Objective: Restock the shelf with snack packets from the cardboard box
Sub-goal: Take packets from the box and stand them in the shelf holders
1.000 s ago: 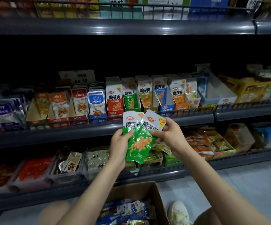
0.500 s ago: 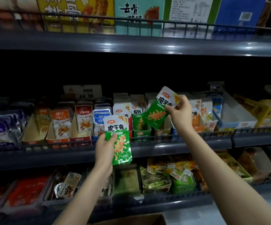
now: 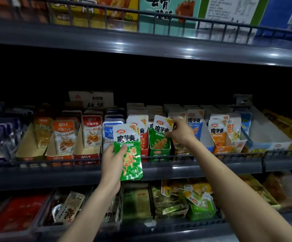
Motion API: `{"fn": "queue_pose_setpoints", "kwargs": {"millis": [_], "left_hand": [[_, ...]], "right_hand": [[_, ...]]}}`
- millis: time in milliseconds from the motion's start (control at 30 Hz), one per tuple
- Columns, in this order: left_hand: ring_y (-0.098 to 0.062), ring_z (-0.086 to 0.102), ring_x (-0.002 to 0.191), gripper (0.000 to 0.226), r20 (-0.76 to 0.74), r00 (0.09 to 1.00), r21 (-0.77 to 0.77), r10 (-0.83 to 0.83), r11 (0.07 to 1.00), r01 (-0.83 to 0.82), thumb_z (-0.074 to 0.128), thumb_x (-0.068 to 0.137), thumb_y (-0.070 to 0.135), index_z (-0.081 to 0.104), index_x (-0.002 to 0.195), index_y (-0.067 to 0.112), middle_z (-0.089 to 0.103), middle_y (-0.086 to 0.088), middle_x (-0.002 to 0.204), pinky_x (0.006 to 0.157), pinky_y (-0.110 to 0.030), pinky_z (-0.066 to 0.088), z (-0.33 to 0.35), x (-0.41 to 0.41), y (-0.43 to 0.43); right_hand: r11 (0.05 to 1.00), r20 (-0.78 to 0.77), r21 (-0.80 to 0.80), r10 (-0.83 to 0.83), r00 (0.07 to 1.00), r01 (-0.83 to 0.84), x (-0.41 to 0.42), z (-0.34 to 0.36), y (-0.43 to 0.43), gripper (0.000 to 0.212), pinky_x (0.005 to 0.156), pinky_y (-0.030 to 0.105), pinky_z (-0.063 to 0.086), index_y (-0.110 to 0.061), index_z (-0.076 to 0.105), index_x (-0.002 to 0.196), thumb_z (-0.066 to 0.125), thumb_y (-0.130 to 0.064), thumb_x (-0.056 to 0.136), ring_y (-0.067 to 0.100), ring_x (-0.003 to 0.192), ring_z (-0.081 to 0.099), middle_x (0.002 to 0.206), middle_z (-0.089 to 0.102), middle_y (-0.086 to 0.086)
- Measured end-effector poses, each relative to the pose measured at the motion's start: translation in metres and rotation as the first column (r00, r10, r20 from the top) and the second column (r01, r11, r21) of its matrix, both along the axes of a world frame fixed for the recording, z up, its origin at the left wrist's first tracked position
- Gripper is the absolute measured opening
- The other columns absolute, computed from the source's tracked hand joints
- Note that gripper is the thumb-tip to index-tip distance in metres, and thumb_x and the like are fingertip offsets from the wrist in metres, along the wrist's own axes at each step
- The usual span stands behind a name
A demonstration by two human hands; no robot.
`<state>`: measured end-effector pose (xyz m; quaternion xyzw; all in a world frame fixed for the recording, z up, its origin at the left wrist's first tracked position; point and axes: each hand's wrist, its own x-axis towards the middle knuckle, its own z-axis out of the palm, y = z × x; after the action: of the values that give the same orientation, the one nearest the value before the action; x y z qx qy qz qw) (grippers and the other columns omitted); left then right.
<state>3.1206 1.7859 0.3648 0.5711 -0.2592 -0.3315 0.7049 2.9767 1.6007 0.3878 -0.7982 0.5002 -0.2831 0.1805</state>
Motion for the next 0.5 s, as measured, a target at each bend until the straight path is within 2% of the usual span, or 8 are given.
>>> {"fn": "queue_pose_setpoints", "kwargs": {"millis": [67,100,167,200,267,333,433,500], "left_hand": [[0.012,0.041,0.077,0.046,0.011,1.000,0.007,-0.001,1.000,0.001,0.053,0.096,0.020,0.041,0.140,0.012,0.045,0.021,0.089,0.080,-0.019,0.036,0.000,0.000,0.000],[0.011,0.044,0.081,0.047,0.021,1.000,0.007,-0.010,1.000,0.010,0.053,0.096,0.020,0.040,0.141,0.012,0.048,0.021,0.093,0.080,-0.017,0.035,-0.001,0.001,-0.001],[-0.002,0.049,0.109,0.053,0.047,0.999,0.022,-0.016,1.000,0.015,0.054,0.096,0.023,0.035,0.144,0.013,0.053,0.010,0.125,0.092,-0.022,0.031,-0.002,0.003,-0.001],[-0.008,0.043,0.122,0.057,0.061,0.998,0.036,-0.011,0.999,0.009,0.055,0.095,0.025,0.032,0.146,0.014,0.046,0.005,0.139,0.098,-0.027,0.029,-0.003,0.004,-0.002],[-0.016,0.036,0.133,0.060,0.072,0.997,0.041,-0.003,0.999,0.000,0.056,0.094,0.027,0.030,0.147,0.015,0.037,0.000,0.149,0.104,-0.033,0.028,-0.003,0.006,-0.003],[-0.017,0.036,0.134,0.059,0.066,0.998,0.030,-0.001,1.000,-0.001,0.056,0.094,0.027,0.031,0.147,0.015,0.037,0.000,0.149,0.105,-0.033,0.028,-0.002,0.007,-0.003],[-0.010,0.039,0.123,0.055,0.076,0.997,0.020,0.007,1.000,-0.008,0.056,0.095,0.025,0.035,0.145,0.014,0.042,0.003,0.142,0.099,-0.029,0.029,-0.001,0.008,-0.002],[-0.013,0.037,0.129,0.059,0.076,0.997,0.024,0.004,1.000,-0.006,0.056,0.094,0.026,0.032,0.147,0.014,0.037,0.002,0.148,0.103,-0.031,0.029,-0.003,0.009,-0.003]], "right_hand": [[0.995,-0.089,-0.097,-0.003,0.996,-0.006,0.000,0.001,-0.003,0.059,0.094,0.039,0.044,-0.016,0.051,0.133,0.075,-0.025,0.080,0.029,0.120,0.048,0.126,0.058,0.009],[0.987,-0.146,-0.159,-0.007,0.989,-0.016,0.001,0.002,-0.005,0.061,0.095,0.037,0.038,-0.016,0.049,0.135,0.074,-0.027,0.081,0.029,0.124,0.043,0.130,0.055,0.009],[0.958,-0.266,-0.282,-0.019,0.964,-0.059,0.004,0.005,-0.007,0.064,0.096,0.035,0.034,-0.015,0.046,0.138,0.073,-0.030,0.082,0.029,0.126,0.038,0.134,0.053,0.007],[0.939,-0.311,-0.334,-0.029,0.950,-0.081,0.006,0.005,-0.008,0.064,0.095,0.035,0.034,-0.015,0.046,0.138,0.073,-0.030,0.082,0.029,0.125,0.039,0.134,0.053,0.006],[0.912,-0.353,-0.398,-0.053,0.934,-0.099,0.010,0.007,-0.009,0.062,0.091,0.036,0.036,-0.014,0.047,0.136,0.073,-0.028,0.081,0.030,0.119,0.043,0.129,0.056,0.007],[0.877,-0.382,-0.466,-0.079,0.921,-0.118,0.014,0.006,-0.010,0.058,0.087,0.039,0.037,-0.012,0.053,0.129,0.076,-0.026,0.078,0.033,0.112,0.047,0.121,0.060,0.010],[0.835,-0.407,-0.534,-0.117,0.906,-0.132,0.017,0.003,-0.012,0.053,0.084,0.042,0.037,-0.011,0.061,0.117,0.081,-0.025,0.070,0.035,0.104,0.053,0.109,0.065,0.012],[0.828,-0.404,-0.545,-0.126,0.906,-0.128,0.018,0.002,-0.014,0.053,0.085,0.043,0.037,-0.012,0.063,0.113,0.084,-0.026,0.066,0.035,0.102,0.055,0.105,0.067,0.010]]}}
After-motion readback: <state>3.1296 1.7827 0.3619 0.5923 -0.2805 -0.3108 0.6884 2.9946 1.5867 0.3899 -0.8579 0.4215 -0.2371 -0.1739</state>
